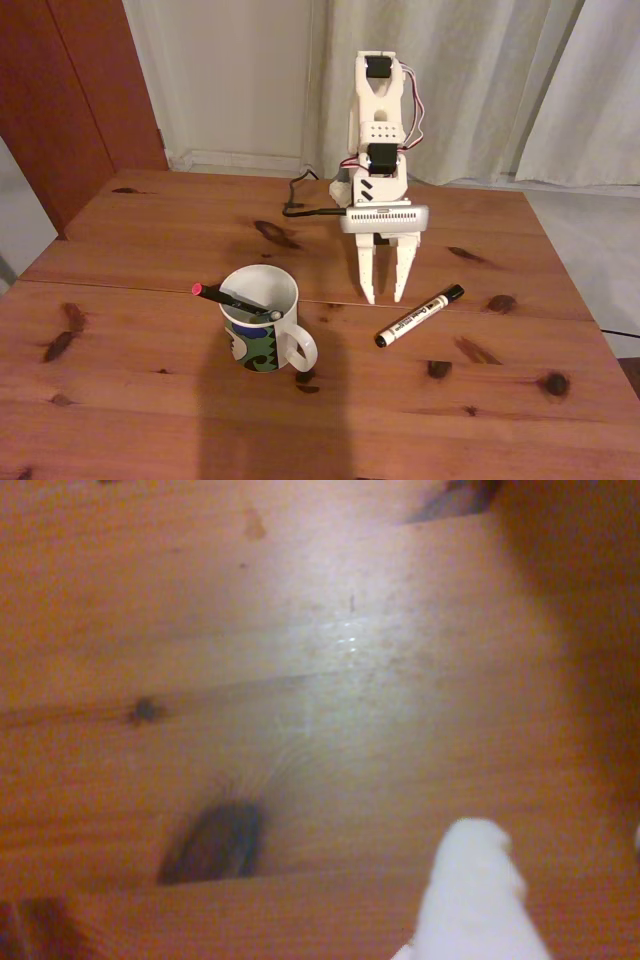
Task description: Clean up the desk and place the pens and markers into the cup
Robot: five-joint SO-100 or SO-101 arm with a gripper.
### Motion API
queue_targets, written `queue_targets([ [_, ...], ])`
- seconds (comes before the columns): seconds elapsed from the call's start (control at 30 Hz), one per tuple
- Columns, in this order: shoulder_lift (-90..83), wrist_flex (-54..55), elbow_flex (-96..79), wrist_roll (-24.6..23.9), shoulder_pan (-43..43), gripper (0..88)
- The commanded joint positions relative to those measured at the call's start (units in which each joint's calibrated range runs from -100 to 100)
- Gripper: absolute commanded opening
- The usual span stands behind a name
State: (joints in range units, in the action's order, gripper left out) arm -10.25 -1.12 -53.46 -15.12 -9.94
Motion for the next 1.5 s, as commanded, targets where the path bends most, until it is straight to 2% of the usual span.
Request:
queue_targets([
  [0.0,-0.7,0.9,1.6,0.2,0.2,12.3],
  [0.3,-0.6,-1.3,1.7,1.7,3.3,12.3],
  [0.5,-0.9,-16.8,6.8,3.7,5.1,12.3],
  [0.73,-2.9,-40.0,19.0,3.7,6.9,12.3],
  [0.83,-2.7,-46.4,22.9,3.7,7.0,12.3],
  [0.97,-2.4,-47.3,24.6,3.1,7.0,12.3],
  [1.47,-2.4,-47.3,24.5,-7.7,10.1,12.3],
])
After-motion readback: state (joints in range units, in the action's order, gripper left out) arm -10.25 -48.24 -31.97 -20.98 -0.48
